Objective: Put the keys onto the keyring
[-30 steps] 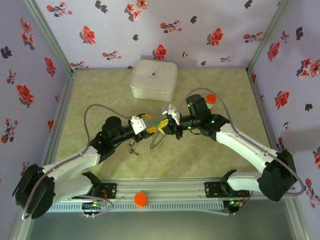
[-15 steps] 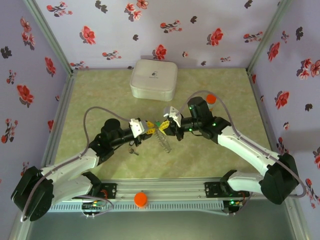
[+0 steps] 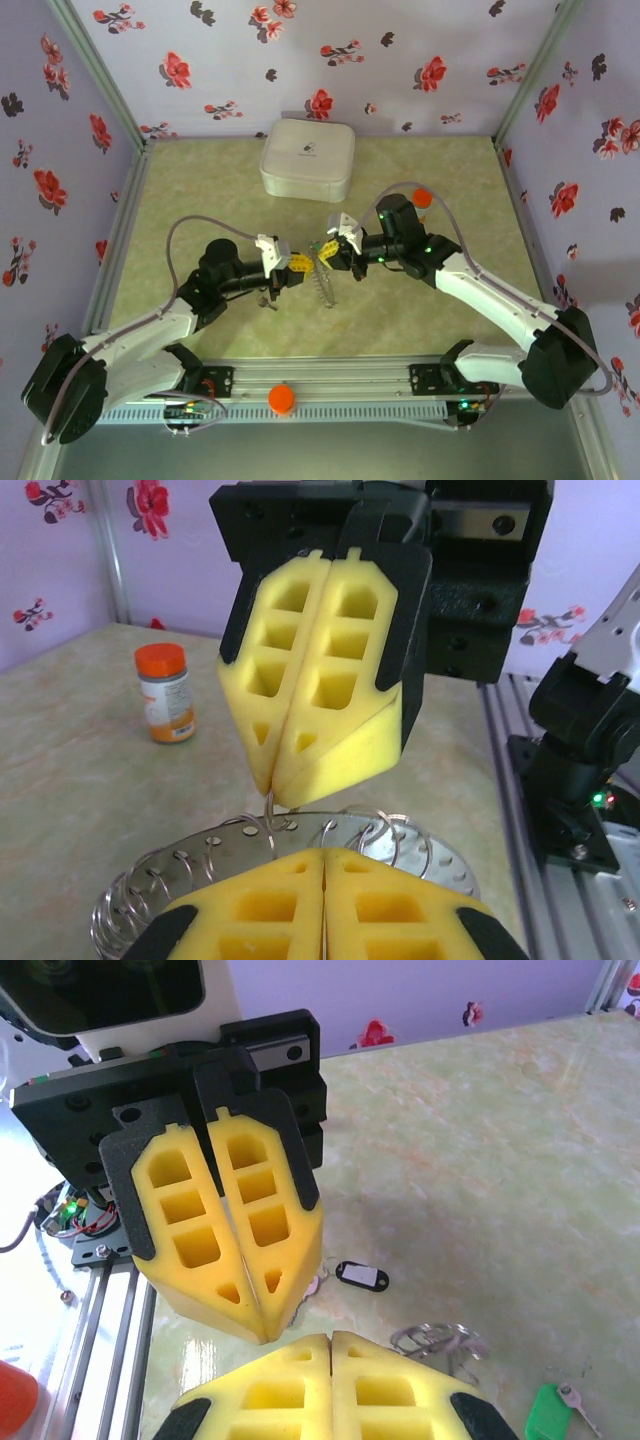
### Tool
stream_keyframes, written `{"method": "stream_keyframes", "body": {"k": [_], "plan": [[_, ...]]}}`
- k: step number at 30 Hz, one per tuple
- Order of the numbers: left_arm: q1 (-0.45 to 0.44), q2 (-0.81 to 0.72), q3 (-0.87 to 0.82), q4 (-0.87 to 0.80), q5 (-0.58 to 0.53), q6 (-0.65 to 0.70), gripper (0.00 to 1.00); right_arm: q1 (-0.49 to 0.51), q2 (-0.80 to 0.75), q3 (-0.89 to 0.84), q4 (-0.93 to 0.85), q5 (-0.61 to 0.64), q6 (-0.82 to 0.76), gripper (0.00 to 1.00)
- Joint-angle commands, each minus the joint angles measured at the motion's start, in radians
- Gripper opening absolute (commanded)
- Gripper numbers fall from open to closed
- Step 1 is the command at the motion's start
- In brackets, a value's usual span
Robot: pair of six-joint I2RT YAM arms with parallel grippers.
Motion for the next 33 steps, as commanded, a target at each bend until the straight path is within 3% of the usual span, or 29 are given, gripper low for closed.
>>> {"method": "stream_keyframes", "body": {"k": [1, 6, 14, 33], "plan": [[0.018, 0.01, -0.013, 0.079, 0.074, -0.102, 0.1, 0.008, -0.027, -0.009, 0.039, -0.039, -0.019, 0.0], [0.029, 0.029, -0.012, 0.049, 0.108, -0.126, 0.08, 0.008, -0.028, -0.009, 0.036, -0.041, -0.018, 0.0], [0.032, 0.055, -0.012, 0.022, 0.055, -0.019, 0.08, 0.014, -0.023, -0.008, 0.028, -0.065, -0.015, 0.0], [0.053, 0.16, 0.035, 0.135, 0.205, -0.104, 0.26, 0.034, -0.004, -0.017, 0.02, -0.078, -0.006, 0.0]]}}
